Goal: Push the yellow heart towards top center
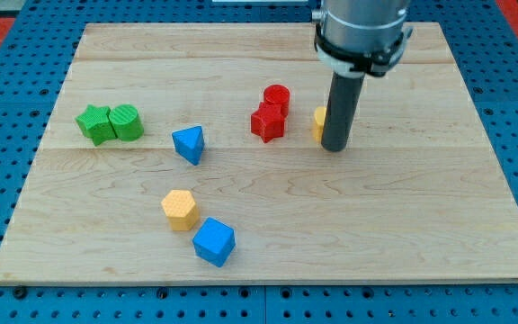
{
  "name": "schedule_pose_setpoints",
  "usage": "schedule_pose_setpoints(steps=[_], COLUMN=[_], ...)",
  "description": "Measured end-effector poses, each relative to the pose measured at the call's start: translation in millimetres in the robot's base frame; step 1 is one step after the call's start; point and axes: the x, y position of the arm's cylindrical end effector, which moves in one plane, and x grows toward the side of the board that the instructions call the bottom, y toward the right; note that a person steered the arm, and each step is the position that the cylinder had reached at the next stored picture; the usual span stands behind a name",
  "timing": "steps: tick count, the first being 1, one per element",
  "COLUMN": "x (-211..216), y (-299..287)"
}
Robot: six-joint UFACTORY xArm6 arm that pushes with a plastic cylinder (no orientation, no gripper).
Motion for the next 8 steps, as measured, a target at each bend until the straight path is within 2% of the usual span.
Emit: schedule_pose_setpoints(steps=[1,2,4,5,6,7,8], x=[-6,-37,40,33,-45,-98,-97], y=[53,23,-9,-79,-44,-22,0])
